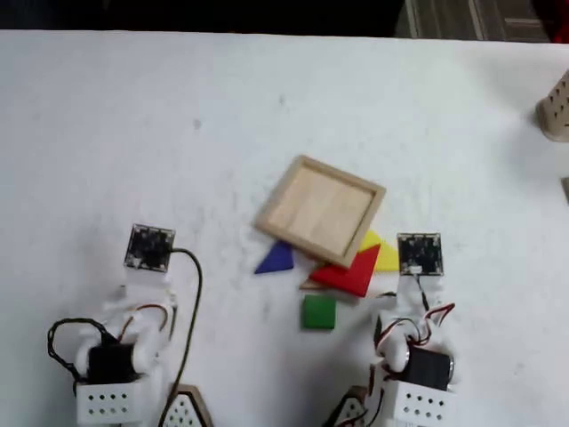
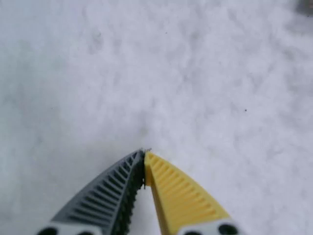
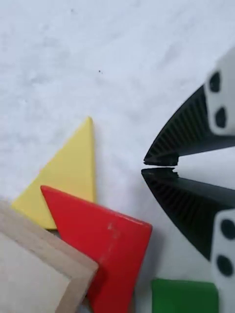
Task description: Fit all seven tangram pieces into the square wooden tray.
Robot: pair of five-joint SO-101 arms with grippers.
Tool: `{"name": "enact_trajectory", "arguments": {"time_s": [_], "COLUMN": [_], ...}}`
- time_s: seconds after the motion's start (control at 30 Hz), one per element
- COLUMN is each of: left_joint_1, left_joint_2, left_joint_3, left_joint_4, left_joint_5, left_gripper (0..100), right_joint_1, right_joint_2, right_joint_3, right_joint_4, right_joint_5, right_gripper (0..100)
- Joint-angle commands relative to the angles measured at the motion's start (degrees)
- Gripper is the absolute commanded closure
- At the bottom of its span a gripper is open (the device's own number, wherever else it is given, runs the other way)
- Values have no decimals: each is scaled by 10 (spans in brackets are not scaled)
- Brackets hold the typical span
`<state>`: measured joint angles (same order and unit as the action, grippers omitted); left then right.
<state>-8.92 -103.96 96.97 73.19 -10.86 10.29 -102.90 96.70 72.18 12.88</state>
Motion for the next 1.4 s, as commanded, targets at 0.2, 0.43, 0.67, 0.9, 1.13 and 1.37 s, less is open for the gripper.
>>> {"name": "enact_trajectory", "arguments": {"time_s": [0.2,0.43,0.67,0.9,1.13,1.37], "left_joint_1": [7,8,64,94,193,277], "left_joint_2": [-7,-7,56,371,650,910], "left_joint_3": [-41,-120,-244,-441,-604,-755], "left_joint_4": [-174,-179,-132,-131,-135,-135], "left_joint_5": [-6,2,39,57,59,59], "left_gripper": [976,976,976,976,972,775], "right_joint_1": [164,177,175,175,175,175], "right_joint_2": [-4,-4,-4,-4,-4,-4], "right_joint_3": [-37,-37,-35,-33,-33,-33], "right_joint_4": [10,10,10,10,10,10], "right_joint_5": [1,2,2,2,2,2], "right_gripper": [981,981,981,981,981,981]}}
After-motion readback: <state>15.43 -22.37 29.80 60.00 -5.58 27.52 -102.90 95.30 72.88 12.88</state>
